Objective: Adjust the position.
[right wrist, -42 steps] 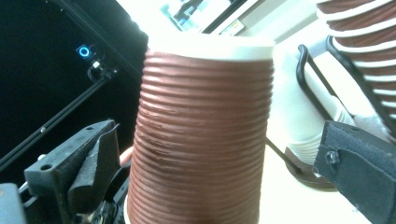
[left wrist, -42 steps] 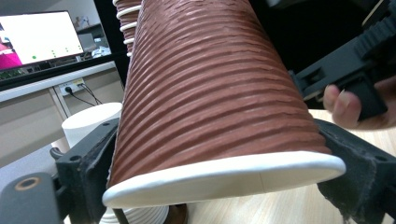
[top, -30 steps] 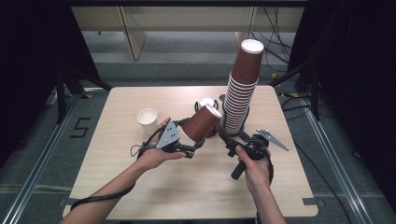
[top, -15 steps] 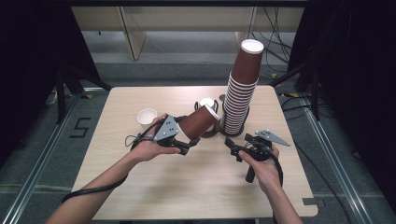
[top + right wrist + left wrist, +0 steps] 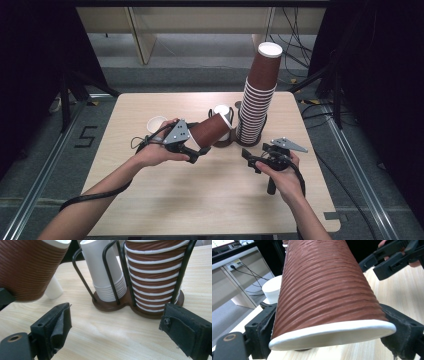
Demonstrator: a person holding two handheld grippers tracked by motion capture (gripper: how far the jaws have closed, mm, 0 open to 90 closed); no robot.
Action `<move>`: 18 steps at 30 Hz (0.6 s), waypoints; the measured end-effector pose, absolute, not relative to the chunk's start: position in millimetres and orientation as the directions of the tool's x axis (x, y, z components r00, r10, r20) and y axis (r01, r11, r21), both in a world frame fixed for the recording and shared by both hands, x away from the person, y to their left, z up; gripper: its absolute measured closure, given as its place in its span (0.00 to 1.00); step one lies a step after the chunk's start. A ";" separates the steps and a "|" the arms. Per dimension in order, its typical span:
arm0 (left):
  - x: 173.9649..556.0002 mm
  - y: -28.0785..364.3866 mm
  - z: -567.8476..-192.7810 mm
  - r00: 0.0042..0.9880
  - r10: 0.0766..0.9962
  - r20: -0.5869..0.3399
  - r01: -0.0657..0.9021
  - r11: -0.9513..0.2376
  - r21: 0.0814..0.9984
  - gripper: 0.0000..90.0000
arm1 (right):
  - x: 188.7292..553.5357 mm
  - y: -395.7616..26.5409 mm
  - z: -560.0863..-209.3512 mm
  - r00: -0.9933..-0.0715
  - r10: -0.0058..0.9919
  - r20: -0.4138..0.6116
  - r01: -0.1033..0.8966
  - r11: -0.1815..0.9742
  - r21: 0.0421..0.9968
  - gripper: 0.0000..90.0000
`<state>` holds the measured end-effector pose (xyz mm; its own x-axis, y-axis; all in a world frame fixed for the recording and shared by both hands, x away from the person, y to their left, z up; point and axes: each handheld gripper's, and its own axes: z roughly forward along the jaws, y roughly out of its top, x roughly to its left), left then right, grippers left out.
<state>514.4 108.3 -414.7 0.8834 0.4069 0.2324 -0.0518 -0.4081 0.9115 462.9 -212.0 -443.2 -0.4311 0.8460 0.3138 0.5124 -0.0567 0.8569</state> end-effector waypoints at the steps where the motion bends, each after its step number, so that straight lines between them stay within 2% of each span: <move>1: 514.7 108.7 -414.4 0.886 0.403 0.228 -0.048 -0.410 0.911 0.13 | 463.9 -213.2 -443.3 -0.429 0.855 0.290 0.508 -0.037 0.860 0.12; 3: 515.4 110.0 -413.8 0.889 0.396 0.230 -0.048 -0.420 0.906 0.13 | 464.7 -211.9 -444.0 -0.422 0.852 0.309 0.523 -0.050 0.851 0.12; 7: 515.7 111.6 -411.9 0.895 0.383 0.227 -0.049 -0.423 0.905 0.14 | 466.3 -213.0 -442.9 -0.431 0.858 0.280 0.516 -0.020 0.856 0.13; 8: 515.8 111.7 -411.4 0.896 0.380 0.229 -0.050 -0.425 0.904 0.14 | 465.0 -210.7 -442.5 -0.424 0.848 0.319 0.538 -0.047 0.842 0.13; 11: 515.8 111.5 -410.3 0.903 0.365 0.228 -0.053 -0.431 0.901 0.14 | 467.0 -212.1 -443.1 -0.447 0.851 0.274 0.507 -0.011 0.862 0.13; 15: 515.4 111.4 -408.4 0.915 0.333 0.227 -0.053 -0.459 0.887 0.15 | 467.1 -210.8 -441.7 -0.468 0.842 0.268 0.509 0.009 0.861 0.13; 16: 515.3 111.0 -407.8 0.917 0.328 0.228 -0.054 -0.465 0.884 0.15 | 465.3 -208.6 -440.2 -0.462 0.837 0.292 0.529 -0.005 0.849 0.14; 17: 515.4 110.7 -407.0 0.919 0.320 0.231 -0.056 -0.474 0.879 0.15 | 467.3 -210.3 -441.1 -0.485 0.839 0.245 0.505 0.040 0.862 0.14; 18: 515.5 110.5 -406.0 0.922 0.312 0.230 -0.053 -0.486 0.872 0.15 | 466.4 -208.8 -441.2 -0.483 0.838 0.253 0.517 0.039 0.855 0.15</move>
